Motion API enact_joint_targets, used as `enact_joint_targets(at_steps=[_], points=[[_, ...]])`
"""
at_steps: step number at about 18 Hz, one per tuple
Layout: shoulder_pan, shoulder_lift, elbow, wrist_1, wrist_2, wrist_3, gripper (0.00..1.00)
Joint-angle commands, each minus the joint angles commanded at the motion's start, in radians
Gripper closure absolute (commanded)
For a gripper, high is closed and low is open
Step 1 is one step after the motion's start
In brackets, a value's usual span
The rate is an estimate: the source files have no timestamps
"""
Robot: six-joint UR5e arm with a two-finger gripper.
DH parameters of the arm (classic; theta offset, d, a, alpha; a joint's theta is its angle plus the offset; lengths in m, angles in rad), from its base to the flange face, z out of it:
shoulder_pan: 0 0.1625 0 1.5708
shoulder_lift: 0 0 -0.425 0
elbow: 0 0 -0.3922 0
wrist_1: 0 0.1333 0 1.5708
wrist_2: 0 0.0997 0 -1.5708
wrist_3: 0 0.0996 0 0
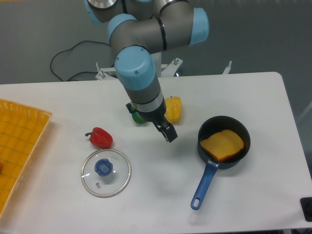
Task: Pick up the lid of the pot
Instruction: 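Move the gripper over to the glass lid's blue knob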
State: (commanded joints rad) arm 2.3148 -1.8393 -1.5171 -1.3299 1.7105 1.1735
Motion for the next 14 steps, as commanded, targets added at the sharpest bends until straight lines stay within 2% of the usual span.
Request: enact_joint_targets(at_steps=[4,8,10,14], points=[[0.002,0.003,0.000,0.000,-0.017,-0.002,0.00],[0.008,-0.002,-0.008,0.011,-0.115,-0.003,0.00],[0.003,-0.002,-0.026,0.014,-0.111,-0.020,0.00],[-0.003,-0.008,-0.043,0.072,-0.118,-0.121,0.00]])
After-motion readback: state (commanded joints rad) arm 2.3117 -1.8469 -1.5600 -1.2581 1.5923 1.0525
